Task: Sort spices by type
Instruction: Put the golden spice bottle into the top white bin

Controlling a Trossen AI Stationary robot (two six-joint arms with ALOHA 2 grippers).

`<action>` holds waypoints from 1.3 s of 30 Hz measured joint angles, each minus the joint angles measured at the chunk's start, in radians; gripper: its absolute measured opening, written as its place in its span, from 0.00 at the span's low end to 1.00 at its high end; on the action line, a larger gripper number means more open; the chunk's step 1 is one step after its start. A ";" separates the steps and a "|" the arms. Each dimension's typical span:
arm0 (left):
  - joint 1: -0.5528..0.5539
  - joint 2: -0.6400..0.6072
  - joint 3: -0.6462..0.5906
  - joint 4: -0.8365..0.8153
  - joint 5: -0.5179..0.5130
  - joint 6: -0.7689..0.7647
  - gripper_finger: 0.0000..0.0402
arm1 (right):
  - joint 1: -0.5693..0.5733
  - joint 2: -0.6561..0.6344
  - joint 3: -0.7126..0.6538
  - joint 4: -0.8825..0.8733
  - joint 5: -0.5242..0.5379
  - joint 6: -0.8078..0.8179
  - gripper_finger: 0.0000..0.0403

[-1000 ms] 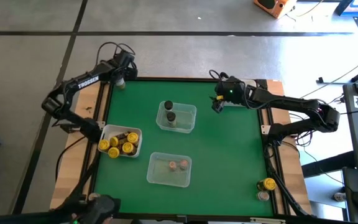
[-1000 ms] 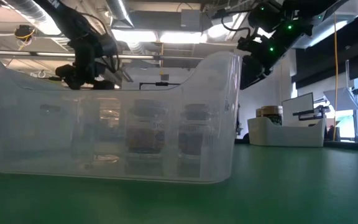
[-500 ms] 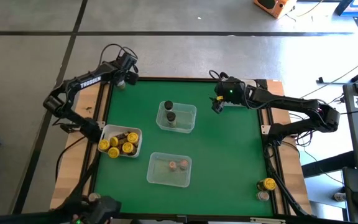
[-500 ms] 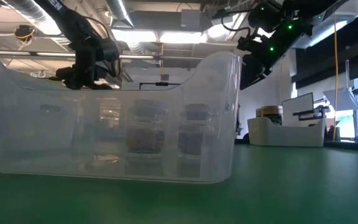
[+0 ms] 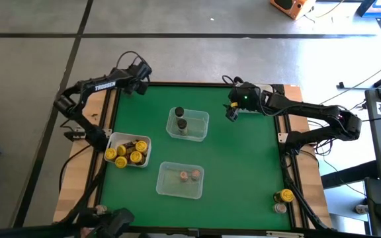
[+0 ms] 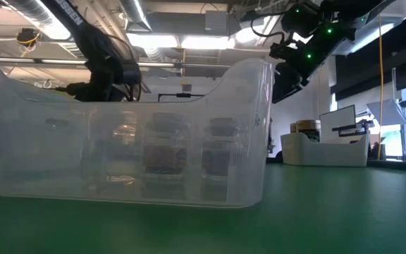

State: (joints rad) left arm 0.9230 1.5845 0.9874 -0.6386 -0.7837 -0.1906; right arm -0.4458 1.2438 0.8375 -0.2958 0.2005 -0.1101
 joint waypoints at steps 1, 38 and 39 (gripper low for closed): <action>-0.001 0.009 0.000 0.000 -0.003 -0.010 0.72 | 0.000 0.000 0.000 0.000 0.000 0.000 0.79; -0.088 -0.154 0.037 -0.091 0.389 -0.065 0.72 | 0.000 0.000 0.000 0.006 -0.011 0.001 0.79; -0.087 -0.169 0.037 -0.091 0.382 -0.062 0.72 | 0.000 0.000 0.000 0.006 -0.011 0.001 0.79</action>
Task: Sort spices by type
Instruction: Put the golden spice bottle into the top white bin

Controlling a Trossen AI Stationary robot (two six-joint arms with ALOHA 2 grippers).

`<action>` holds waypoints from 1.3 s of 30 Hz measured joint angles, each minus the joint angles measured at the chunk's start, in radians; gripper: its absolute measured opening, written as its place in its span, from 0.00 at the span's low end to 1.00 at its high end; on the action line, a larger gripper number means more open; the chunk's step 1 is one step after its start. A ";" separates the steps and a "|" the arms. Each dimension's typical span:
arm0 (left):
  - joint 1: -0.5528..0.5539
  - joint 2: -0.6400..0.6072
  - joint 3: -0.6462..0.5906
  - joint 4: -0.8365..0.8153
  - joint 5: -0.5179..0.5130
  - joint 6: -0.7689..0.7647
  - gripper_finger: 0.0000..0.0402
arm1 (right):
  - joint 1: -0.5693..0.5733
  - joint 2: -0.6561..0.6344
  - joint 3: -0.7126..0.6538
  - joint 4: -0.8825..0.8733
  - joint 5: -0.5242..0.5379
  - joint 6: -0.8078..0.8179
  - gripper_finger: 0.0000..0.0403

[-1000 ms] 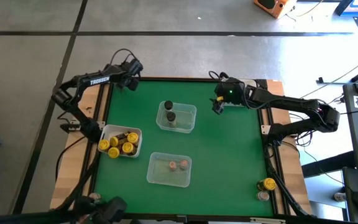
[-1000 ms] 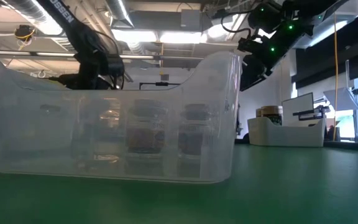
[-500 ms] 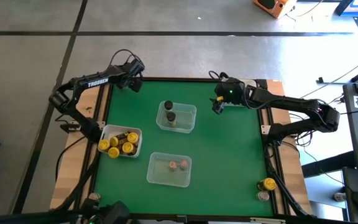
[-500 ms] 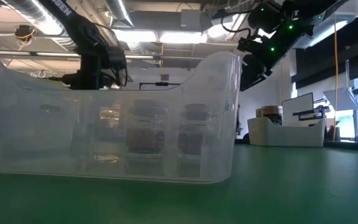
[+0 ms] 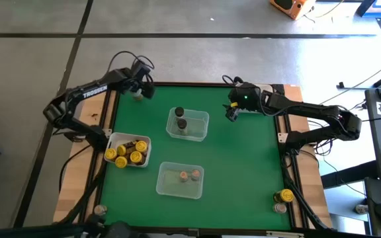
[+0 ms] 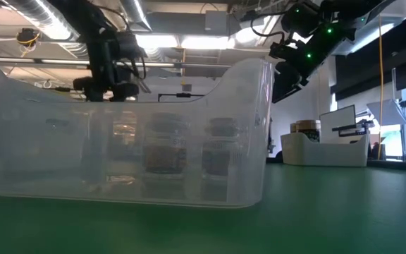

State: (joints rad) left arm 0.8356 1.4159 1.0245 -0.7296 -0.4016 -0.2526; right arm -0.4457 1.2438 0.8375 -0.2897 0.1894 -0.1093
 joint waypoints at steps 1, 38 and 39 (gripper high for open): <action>0.000 -0.012 0.000 0.003 -0.005 0.007 0.72 | 0.000 0.000 0.000 0.000 0.000 0.000 0.79; 0.084 -0.033 -0.012 -0.034 0.008 0.035 0.97 | 0.000 0.000 0.000 -0.005 0.000 -0.001 0.79; 0.089 -0.033 -0.021 -0.022 0.009 0.033 0.97 | 0.000 0.000 0.000 -0.006 0.000 -0.001 0.79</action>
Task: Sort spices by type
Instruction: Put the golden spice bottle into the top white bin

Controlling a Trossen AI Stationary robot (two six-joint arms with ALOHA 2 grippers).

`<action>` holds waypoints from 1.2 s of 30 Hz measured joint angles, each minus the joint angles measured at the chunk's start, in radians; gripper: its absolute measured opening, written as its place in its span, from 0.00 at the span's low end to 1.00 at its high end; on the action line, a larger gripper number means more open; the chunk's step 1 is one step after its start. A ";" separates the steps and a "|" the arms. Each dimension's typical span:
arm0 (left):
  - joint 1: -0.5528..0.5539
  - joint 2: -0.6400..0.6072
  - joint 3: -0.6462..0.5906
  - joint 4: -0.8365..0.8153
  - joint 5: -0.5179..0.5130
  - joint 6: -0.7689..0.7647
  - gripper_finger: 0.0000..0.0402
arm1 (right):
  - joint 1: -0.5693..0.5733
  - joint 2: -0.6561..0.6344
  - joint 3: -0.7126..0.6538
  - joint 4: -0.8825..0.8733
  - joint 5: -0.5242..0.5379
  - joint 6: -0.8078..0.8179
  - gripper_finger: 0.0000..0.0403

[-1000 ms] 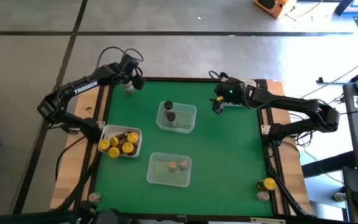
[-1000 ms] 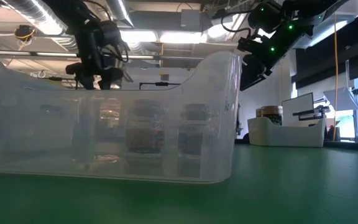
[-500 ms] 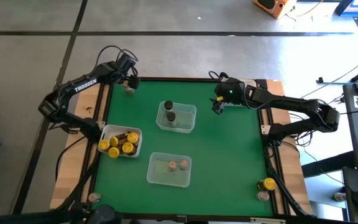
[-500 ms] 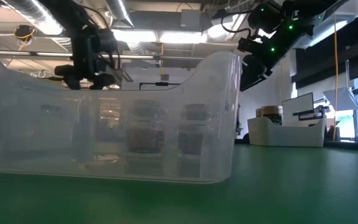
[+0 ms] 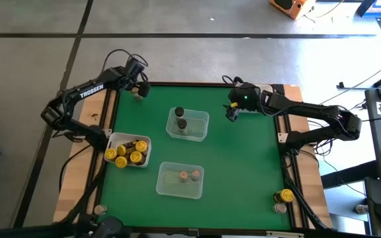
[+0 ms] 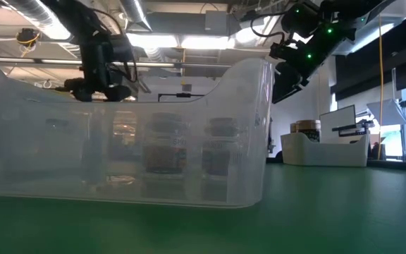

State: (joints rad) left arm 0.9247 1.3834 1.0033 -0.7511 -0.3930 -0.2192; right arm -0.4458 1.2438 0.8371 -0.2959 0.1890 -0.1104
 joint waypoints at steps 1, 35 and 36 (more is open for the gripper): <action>0.007 0.000 -0.010 0.014 0.002 -0.008 0.97 | 0.000 0.000 0.000 -0.001 0.000 0.000 0.79; -0.066 -0.105 -0.135 0.228 0.100 0.063 0.68 | 0.005 -0.005 0.000 0.004 -0.168 0.001 0.79; -0.089 -0.122 -0.120 0.205 0.098 0.059 0.68 | 0.010 -0.012 0.000 -0.001 -0.177 0.001 0.79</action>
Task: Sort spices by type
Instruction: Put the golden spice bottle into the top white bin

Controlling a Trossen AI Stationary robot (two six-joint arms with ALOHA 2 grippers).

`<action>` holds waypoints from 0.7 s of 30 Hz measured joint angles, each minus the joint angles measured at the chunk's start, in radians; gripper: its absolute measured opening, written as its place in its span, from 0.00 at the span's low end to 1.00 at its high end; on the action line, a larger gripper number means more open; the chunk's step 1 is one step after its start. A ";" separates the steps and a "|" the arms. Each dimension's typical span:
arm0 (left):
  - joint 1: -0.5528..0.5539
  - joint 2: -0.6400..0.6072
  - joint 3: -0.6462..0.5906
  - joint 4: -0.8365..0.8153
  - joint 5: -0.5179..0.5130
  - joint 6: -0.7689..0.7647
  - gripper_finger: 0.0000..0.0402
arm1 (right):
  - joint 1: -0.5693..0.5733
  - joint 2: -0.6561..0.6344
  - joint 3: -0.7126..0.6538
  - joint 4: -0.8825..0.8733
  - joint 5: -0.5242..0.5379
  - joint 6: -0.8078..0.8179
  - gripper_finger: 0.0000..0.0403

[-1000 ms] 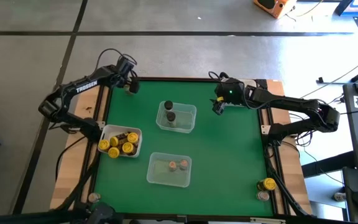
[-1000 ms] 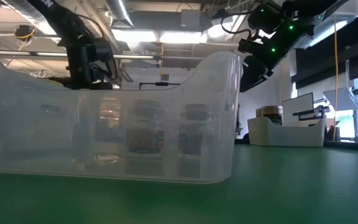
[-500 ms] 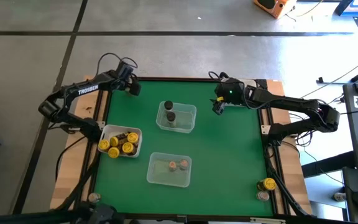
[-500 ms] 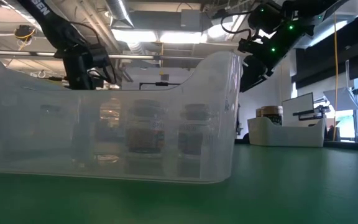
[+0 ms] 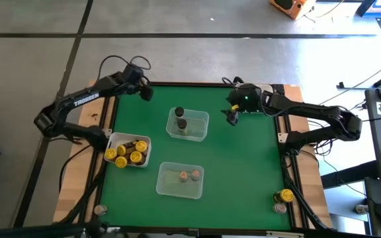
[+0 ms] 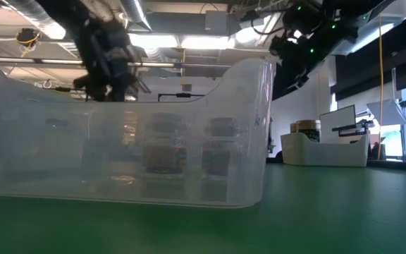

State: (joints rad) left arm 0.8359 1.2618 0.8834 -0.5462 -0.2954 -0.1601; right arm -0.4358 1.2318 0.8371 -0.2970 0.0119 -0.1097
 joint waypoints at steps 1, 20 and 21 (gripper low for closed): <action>-0.026 -0.015 0.017 -0.016 -0.001 -0.004 0.68 | 0.009 -0.010 0.000 -0.002 -0.005 0.000 0.79; -0.648 -0.061 0.200 0.140 0.006 -0.115 0.69 | 0.297 -0.326 0.000 -0.244 0.004 0.128 0.79; -0.677 -0.047 0.205 0.174 0.006 -0.114 0.69 | 0.306 -0.338 0.000 -0.259 0.003 0.129 0.79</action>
State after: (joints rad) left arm 0.1594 1.2152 1.0881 -0.3723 -0.2890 -0.2745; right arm -0.1298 0.8936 0.8371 -0.5560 0.0147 0.0192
